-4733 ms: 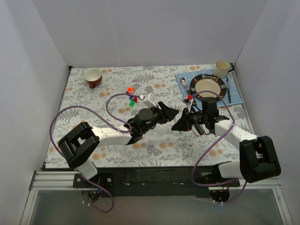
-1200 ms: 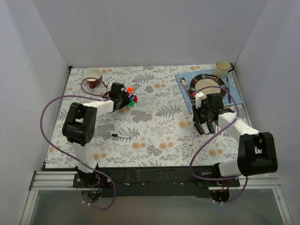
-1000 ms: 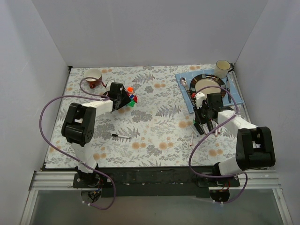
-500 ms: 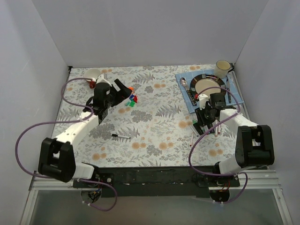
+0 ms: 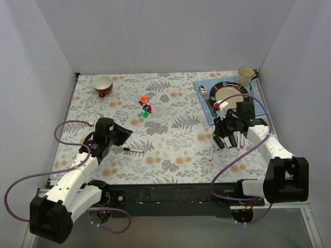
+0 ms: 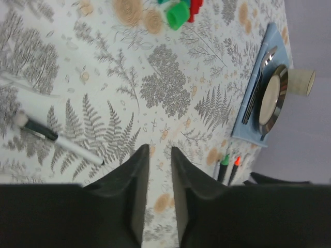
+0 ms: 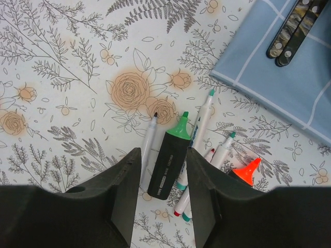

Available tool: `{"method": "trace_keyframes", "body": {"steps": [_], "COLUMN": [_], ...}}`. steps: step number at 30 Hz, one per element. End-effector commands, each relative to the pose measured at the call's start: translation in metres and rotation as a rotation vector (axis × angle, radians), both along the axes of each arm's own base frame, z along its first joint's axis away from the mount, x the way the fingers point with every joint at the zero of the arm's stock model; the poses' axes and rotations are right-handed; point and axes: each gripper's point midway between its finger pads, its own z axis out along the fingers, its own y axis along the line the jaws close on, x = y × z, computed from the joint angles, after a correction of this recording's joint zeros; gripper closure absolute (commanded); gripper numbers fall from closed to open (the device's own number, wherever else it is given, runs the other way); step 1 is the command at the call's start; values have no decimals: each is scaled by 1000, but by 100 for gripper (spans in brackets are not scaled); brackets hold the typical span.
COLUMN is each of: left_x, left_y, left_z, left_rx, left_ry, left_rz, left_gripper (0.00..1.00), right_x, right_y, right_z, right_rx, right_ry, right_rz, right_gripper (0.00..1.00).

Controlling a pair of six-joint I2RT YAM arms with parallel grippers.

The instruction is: Open the pen caps

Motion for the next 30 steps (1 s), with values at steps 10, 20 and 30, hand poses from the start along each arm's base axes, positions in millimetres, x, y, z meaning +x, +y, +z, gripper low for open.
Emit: {"method": "trace_keyframes", "body": {"steps": [10,20,30], "left_x": [-26,-18,-16], "left_y": [41,43,40], "left_z": [-51,-69,-97], "left_rx": [171,230,262], "left_ry": [455,550,645], "left_rz": [272,290,286], "left_gripper": [41,33,49], "right_x": [1,1,0], "right_y": [9,10,11], "right_z": [13,15,19], "right_rx": [42,46,51], "right_ry": [-28,-33,-43], "right_rz": [56,61,63], "right_gripper": [52,52,52]}}
